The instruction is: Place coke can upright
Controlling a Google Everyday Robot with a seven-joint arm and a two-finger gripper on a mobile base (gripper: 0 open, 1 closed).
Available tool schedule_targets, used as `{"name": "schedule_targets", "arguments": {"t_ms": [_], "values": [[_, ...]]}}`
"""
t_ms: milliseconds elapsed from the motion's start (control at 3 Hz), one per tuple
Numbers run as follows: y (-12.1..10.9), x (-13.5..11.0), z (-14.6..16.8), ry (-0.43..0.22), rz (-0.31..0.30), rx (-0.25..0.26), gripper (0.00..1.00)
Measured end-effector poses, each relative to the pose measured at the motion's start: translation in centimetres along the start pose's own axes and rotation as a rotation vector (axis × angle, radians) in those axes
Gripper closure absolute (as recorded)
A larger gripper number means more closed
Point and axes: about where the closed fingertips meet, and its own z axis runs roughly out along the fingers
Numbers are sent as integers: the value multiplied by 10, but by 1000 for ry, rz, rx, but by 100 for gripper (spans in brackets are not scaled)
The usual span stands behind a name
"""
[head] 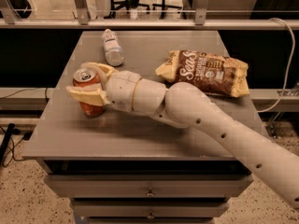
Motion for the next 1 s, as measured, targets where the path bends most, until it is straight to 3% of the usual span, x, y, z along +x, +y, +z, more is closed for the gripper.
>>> {"name": "schedule_targets", "arguments": {"t_ms": [333,667,1000], "values": [[-2,7,-7,20,10,15,6],[-7,8,-26,62,12,39,0],[-22,-13,-71,131,-27,96,0]]}}
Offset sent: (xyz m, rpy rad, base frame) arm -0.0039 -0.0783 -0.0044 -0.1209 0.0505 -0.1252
